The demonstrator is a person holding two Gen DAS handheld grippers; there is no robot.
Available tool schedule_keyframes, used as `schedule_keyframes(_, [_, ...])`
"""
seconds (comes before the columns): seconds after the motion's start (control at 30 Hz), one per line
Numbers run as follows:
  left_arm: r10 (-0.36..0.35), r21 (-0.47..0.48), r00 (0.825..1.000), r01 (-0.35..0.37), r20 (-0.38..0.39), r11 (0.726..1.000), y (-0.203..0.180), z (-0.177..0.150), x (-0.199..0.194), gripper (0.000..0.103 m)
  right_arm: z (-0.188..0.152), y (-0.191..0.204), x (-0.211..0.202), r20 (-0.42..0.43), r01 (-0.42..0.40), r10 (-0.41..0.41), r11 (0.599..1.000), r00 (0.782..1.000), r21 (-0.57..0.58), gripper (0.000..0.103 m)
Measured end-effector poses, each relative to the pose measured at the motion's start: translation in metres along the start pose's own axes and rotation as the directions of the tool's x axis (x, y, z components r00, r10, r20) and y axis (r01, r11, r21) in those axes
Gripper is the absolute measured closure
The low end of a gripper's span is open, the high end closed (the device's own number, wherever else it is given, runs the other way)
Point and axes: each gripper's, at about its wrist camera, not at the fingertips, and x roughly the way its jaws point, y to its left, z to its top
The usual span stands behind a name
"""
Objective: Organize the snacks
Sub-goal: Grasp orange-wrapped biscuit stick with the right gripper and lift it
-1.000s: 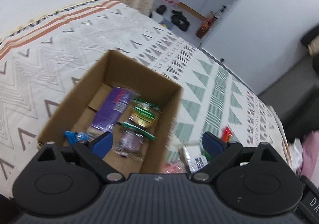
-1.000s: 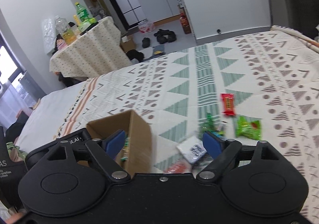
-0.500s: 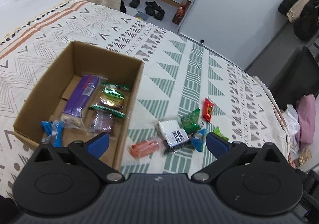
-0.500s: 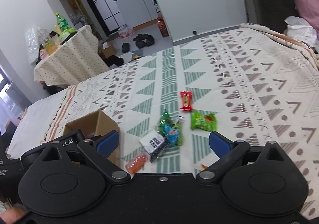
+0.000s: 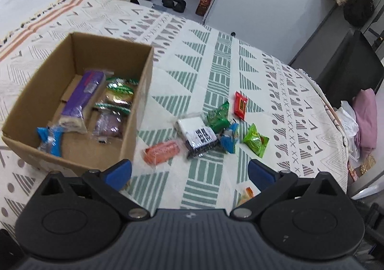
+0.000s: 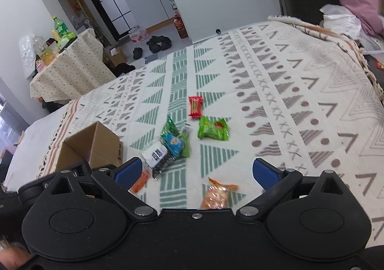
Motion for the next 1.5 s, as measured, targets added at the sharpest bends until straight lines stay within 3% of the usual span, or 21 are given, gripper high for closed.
schedule_keyframes(0.13, [-0.009,0.014,1.000,0.010,-0.015,1.000,-0.006,-0.005,0.008,0.001,-0.007,-0.010,0.005,-0.026,0.003,-0.003,1.000,1.000,0.016,0.007])
schedule_keyframes(0.4, [0.066,0.037,0.998,-0.067,0.015,0.997,-0.008,-0.012,0.023,0.003,-0.024,-0.026,0.028,-0.103,-0.018,0.028,0.995,0.994,0.097,0.026])
schedule_keyframes(0.67, [0.095,0.039,0.993,-0.097,0.068,0.994,-0.013,-0.017,0.034,0.007,-0.038,-0.032,0.059,-0.175,-0.052,0.075,0.990,0.982,0.133,0.041])
schedule_keyframes(1.0, [0.212,0.020,0.970,-0.215,0.115,0.976,-0.012,-0.015,0.055,0.008,-0.044,-0.036,0.093,-0.261,-0.075,0.106,0.989,0.959,0.127,0.053])
schedule_keyframes(1.33, [0.312,-0.036,0.945,-0.310,0.103,0.950,0.000,-0.011,0.077,0.008,-0.046,-0.029,0.106,-0.278,-0.078,0.096,0.994,0.956,0.076,0.053])
schedule_keyframes(1.5, [0.304,-0.052,0.947,-0.301,0.099,0.952,-0.002,-0.013,0.087,0.008,-0.045,-0.030,0.109,-0.272,-0.086,0.106,0.993,0.956,0.082,0.054])
